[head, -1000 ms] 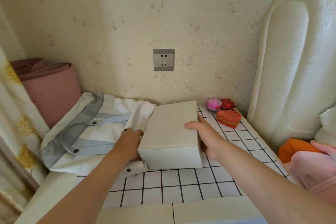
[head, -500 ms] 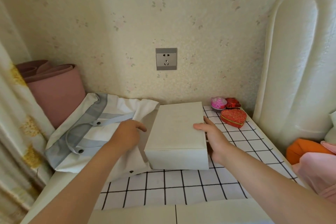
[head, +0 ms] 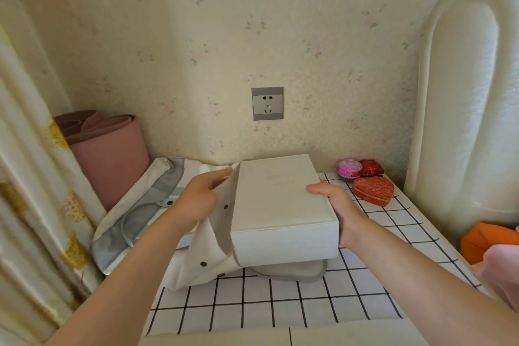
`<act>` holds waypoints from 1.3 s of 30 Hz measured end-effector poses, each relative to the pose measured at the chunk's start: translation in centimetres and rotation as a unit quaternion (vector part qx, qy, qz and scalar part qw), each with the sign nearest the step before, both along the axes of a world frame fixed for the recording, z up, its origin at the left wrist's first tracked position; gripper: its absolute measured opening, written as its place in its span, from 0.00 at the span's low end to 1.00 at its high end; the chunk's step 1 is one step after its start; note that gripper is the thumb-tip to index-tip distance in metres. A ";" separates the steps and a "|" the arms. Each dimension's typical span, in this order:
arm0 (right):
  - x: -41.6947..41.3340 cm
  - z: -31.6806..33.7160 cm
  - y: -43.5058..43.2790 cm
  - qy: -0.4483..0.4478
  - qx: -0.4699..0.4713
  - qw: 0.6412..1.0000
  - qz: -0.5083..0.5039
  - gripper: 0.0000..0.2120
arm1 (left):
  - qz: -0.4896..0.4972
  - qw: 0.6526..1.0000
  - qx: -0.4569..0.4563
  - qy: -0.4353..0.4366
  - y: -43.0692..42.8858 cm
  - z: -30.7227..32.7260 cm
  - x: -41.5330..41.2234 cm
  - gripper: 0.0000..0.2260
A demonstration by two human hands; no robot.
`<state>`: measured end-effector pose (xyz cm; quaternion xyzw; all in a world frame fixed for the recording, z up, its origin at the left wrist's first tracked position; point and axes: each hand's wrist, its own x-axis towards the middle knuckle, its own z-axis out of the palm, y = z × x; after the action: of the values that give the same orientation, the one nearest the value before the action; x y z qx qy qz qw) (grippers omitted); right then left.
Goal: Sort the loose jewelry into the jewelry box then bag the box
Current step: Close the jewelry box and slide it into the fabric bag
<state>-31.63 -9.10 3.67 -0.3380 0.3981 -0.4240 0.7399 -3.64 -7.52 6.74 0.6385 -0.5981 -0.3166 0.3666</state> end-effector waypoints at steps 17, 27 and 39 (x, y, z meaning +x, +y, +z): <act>1.5 -0.7 -0.5 0.034 0.038 0.999 0.017 0.21 | 0.019 0.998 0.055 -0.015 1.1 0.8 0.5 0.39; 3.1 -1.3 -1.3 0.018 0.038 0.998 -0.050 0.14 | -0.078 0.990 0.046 -0.112 4.2 1.4 -0.7 0.36; 10.5 -1.7 0.4 0.014 -0.043 0.996 -0.082 0.39 | -0.050 0.998 0.020 -0.028 3.1 3.2 -1.8 0.39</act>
<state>-21.15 -8.74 1.93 -0.3420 0.4159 -0.4951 0.6819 -5.42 -4.46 9.93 0.6235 -0.6326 -0.3289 0.3206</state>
